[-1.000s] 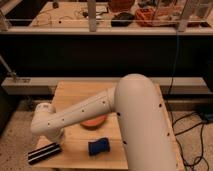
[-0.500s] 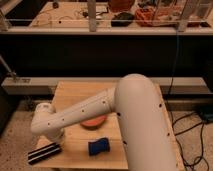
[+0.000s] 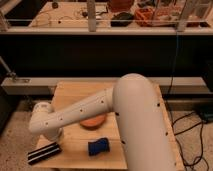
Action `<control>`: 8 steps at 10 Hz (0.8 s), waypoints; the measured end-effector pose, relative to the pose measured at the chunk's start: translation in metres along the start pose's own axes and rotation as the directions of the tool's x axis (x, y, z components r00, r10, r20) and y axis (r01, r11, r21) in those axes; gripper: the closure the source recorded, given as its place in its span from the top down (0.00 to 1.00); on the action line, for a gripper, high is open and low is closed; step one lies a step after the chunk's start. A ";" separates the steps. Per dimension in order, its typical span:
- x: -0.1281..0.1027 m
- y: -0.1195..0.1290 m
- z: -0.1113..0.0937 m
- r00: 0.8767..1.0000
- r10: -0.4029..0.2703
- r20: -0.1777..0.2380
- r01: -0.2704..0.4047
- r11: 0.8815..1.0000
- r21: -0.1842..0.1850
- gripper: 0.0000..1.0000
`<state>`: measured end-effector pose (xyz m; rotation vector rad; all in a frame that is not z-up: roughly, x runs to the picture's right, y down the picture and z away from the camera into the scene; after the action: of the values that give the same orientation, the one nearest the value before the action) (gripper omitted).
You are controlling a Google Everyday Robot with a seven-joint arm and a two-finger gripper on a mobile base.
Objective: Push the eraser across the table
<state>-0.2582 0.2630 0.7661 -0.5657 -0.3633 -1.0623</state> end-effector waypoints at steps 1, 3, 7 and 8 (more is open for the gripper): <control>0.001 0.000 -0.001 1.000 0.002 -0.001 -0.002 1.000 0.000 0.04; 0.001 0.000 -0.001 1.000 0.005 -0.002 -0.005 1.000 0.001 0.04; -0.009 -0.009 -0.004 1.000 -0.003 0.001 0.003 1.000 0.009 0.04; -0.006 -0.008 -0.004 1.000 0.003 -0.002 -0.003 1.000 0.008 0.04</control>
<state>-0.2681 0.2619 0.7614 -0.5574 -0.3647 -1.0583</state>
